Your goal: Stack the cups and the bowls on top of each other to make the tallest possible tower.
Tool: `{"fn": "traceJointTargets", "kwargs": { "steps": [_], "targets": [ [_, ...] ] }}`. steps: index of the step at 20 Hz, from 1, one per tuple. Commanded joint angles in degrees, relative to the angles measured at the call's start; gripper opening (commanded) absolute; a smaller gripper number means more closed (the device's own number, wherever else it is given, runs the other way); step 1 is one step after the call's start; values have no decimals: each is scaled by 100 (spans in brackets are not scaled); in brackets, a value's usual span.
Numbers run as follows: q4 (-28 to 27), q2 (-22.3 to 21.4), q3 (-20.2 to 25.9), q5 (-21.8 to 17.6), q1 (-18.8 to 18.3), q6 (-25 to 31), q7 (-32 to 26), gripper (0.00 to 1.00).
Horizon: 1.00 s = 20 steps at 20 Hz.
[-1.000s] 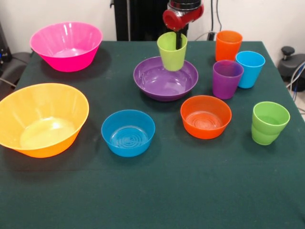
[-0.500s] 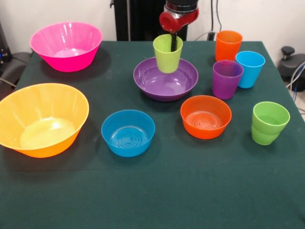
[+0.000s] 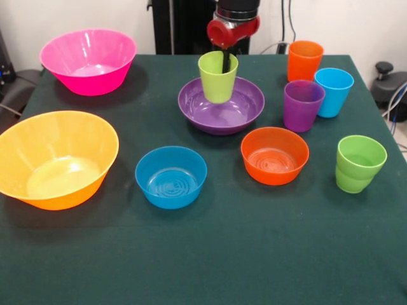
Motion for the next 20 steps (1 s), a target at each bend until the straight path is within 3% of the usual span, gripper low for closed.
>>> {"fn": "traceJointTargets", "kwargs": {
  "steps": [1, 12, 20],
  "targets": [
    [-498, 281, -178, -262, 204, -689, 799, 0],
    [-520, 433, -212, -65, 189, -833, 641, 0],
    [-848, 661, -635, -152, 548, -603, 625, 0]
  ]
}}
